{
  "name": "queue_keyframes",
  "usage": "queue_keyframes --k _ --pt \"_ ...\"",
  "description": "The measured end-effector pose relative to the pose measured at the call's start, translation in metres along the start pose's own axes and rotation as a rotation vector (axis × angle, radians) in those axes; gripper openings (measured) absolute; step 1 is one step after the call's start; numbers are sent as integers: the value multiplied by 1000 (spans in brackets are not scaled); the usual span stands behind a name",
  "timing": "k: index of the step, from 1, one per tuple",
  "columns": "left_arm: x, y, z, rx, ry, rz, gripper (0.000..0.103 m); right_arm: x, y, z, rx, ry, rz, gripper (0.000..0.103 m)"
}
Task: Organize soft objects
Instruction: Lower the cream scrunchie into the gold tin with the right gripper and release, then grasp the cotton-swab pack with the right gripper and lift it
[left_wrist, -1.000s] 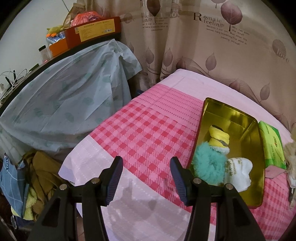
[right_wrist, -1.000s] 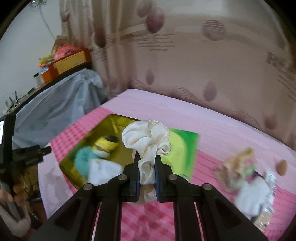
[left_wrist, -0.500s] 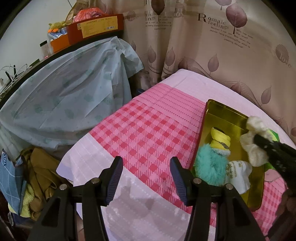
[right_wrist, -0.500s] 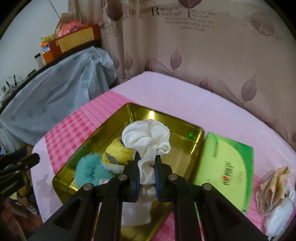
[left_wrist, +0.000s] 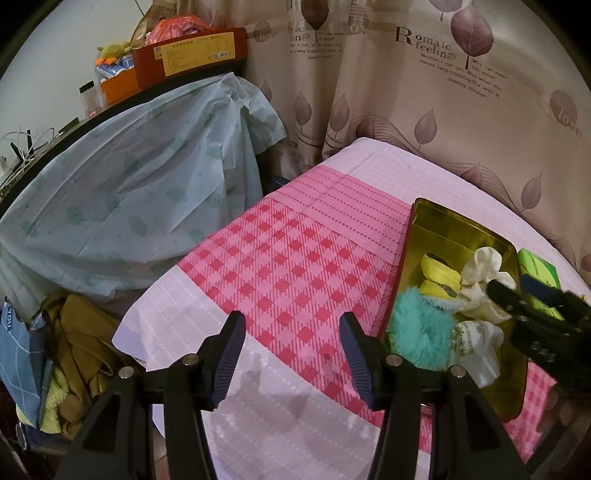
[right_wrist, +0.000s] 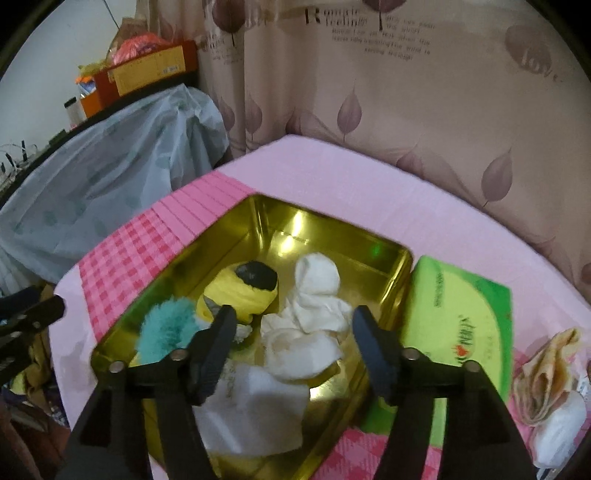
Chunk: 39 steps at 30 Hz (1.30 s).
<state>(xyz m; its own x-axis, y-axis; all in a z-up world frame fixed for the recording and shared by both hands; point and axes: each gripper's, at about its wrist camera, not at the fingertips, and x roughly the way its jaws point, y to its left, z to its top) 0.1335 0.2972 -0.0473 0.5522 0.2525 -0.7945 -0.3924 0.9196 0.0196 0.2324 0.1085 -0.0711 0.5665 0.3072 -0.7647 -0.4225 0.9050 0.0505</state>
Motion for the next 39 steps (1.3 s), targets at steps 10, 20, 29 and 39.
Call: queue_keyframes --k 10,20,29,39 --pt "-5 -6 -2 27 -23 18 54 -88 -49 -26 65 -119 -54 70" --pt "-9 -13 -4 49 -32 26 54 -145 -183 -117 280 -47 -324 70" --pt "-10 -18 -6 63 -38 42 54 -152 -255 -186 445 24 -423 70" --pt "-7 -25 -9 103 -38 72 54 -124 -277 -210 506 57 -450 69"
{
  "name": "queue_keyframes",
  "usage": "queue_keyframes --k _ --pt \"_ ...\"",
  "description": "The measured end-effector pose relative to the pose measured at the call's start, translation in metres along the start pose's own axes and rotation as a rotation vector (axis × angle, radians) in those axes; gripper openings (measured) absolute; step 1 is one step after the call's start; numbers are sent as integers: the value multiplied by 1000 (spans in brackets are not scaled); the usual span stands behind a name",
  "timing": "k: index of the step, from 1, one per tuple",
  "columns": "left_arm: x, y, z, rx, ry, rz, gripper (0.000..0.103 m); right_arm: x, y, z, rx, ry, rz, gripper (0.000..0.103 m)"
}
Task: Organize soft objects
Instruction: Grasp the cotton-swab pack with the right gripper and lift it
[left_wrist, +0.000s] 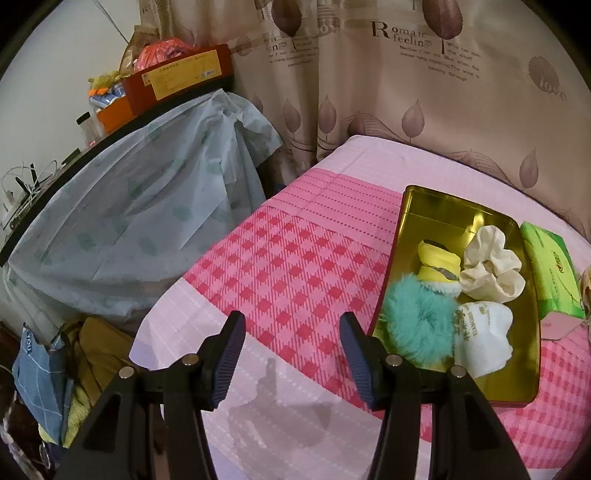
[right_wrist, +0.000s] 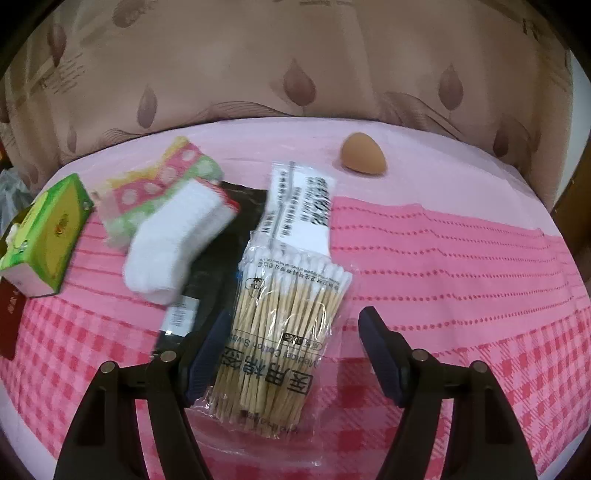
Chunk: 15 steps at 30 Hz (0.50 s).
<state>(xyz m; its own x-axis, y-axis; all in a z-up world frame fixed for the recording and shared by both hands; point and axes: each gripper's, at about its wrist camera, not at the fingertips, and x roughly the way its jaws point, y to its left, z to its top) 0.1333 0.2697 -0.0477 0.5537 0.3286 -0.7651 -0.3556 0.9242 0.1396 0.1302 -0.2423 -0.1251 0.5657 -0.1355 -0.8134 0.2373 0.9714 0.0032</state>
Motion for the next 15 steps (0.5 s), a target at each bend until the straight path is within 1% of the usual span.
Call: queue_keyframes --k 3,5,7,9,11,12,14,15 --pt "1 -3 0 12 -3 3 54 2 -9 -5 11 -8 -20 69" --pt "0 -6 -1 24 -8 4 54 3 -15 -8 0 -4 -40 66" --pt "-5 -10 -2 37 -27 6 54 4 -22 -10 4 -6 -28 65" --pt "-13 -16 -2 56 -55 -8 54 3 -26 -10 9 -6 -26 63" --pt "-22 -25 -4 78 -76 -40 54 3 -25 -10 9 -6 -27 61" --pt "-27 -30 -5 91 -81 -63 54 5 -24 -9 3 -6 -32 59" --pt "-35 -45 -9 119 -80 -109 54 5 -22 -8 -2 -8 -23 46" --pt "-39 -55 -11 140 -80 -132 54 5 -21 -8 -8 -12 -16 42"
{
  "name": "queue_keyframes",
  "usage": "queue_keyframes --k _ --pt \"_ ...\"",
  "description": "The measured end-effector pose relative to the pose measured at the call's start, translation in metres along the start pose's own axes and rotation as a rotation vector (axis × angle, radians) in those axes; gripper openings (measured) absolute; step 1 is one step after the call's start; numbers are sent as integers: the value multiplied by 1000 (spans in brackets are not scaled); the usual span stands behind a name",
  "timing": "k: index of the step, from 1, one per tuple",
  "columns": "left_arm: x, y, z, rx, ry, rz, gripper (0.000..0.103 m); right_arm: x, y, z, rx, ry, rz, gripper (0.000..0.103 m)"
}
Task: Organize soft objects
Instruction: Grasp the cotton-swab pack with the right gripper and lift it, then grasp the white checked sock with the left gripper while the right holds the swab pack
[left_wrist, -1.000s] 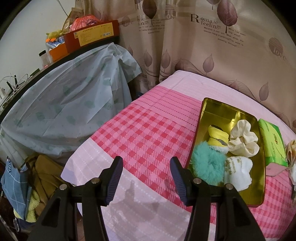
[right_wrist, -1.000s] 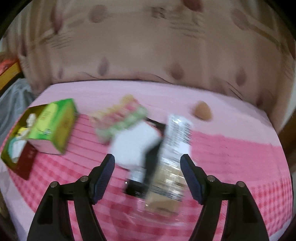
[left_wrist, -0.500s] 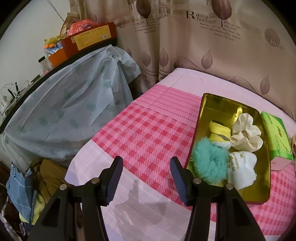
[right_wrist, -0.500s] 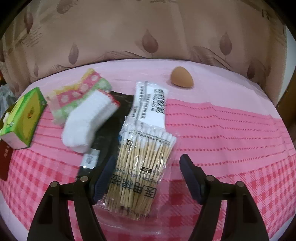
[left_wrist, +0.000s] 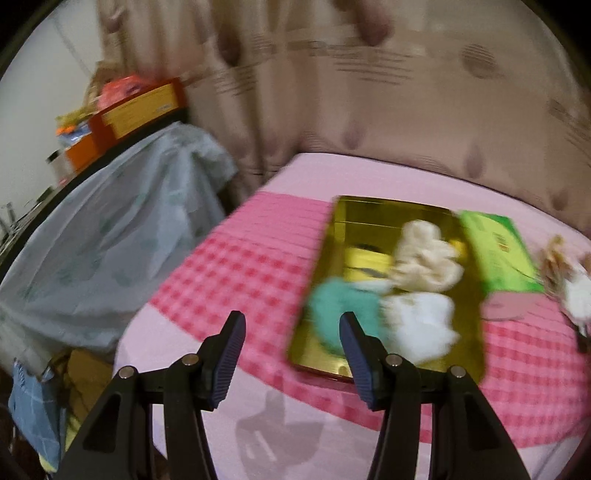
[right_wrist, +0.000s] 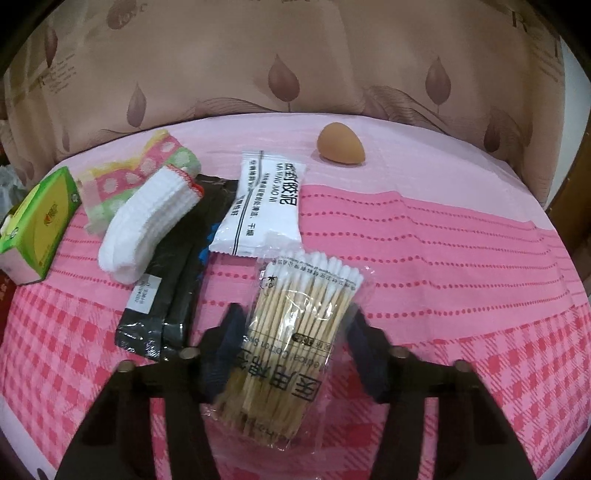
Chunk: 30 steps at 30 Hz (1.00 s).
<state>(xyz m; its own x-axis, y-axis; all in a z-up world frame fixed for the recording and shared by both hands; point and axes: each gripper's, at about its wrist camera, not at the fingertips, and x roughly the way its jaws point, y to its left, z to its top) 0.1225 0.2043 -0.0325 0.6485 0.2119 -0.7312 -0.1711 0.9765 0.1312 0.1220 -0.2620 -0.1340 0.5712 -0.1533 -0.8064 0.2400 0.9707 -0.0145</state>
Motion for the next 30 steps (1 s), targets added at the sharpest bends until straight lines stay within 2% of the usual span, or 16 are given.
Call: queue_keyframes --k 2,5,11,17,22,27,30 --pt "-5 -19 0 25 -2 -45 54 -2 2 -1 -12 -3 1 35" --pt "-14 -55 0 78 0 -120 54 -4 1 -4 -28 -5 8 33" --pt "-27 -129 1 183 27 -286 54 -12 -22 -13 -32 -2 -19 32" --pt "-43 -211 -5 303 37 -415 54 -18 -60 -21 18 -10 -65 32" --pt "-51 -279 -5 394 63 -527 54 -17 -72 -20 46 -11 -42 32" --pt "-40 -342 -5 469 106 -557 54 -17 -74 -21 63 -12 -22 33" --pt "-30 -362 -4 491 125 -546 54 -18 -74 -21 74 -13 -12 33"
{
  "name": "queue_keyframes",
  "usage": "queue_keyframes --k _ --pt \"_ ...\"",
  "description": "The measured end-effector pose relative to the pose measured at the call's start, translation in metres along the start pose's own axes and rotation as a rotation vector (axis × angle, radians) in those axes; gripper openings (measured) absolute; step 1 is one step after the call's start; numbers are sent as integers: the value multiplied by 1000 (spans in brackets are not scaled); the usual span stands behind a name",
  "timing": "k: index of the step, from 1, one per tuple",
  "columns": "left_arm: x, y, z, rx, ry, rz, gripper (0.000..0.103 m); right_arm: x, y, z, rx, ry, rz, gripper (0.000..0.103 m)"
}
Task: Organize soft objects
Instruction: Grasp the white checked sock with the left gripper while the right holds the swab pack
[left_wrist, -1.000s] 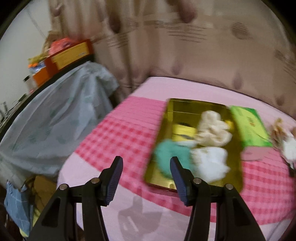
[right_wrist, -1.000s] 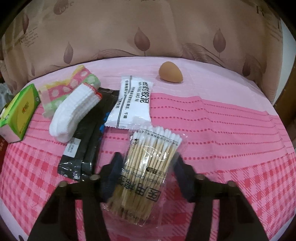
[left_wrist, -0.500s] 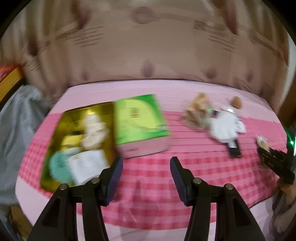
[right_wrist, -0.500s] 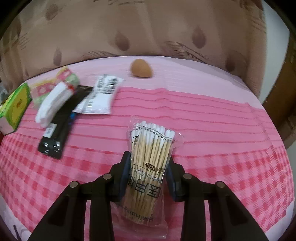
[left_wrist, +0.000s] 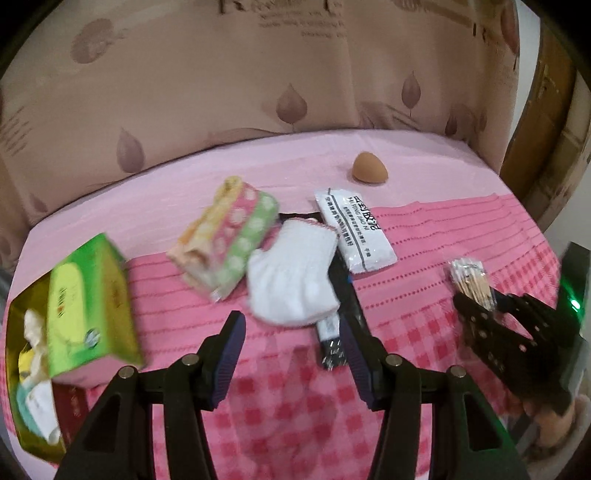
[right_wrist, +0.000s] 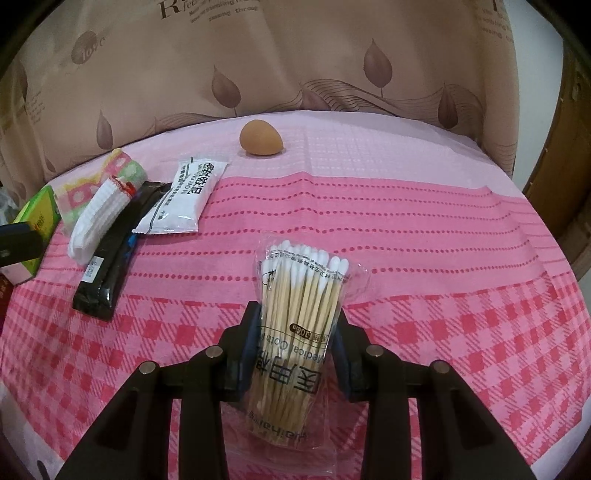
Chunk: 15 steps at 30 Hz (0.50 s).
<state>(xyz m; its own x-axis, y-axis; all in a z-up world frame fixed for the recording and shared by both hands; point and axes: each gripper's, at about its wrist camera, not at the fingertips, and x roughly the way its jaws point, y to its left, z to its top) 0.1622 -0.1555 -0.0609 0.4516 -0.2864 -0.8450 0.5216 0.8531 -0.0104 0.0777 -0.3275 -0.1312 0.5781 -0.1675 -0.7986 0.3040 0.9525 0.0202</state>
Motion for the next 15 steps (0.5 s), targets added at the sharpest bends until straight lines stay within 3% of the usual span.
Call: queue_keyframes --k 3,15 --pt "18 -2 12 -22 30 -13 54 -2 2 -2 4 -1 7 35" --pt "70 -4 36 -55 87 53 54 -2 -1 -1 22 -2 28 39"
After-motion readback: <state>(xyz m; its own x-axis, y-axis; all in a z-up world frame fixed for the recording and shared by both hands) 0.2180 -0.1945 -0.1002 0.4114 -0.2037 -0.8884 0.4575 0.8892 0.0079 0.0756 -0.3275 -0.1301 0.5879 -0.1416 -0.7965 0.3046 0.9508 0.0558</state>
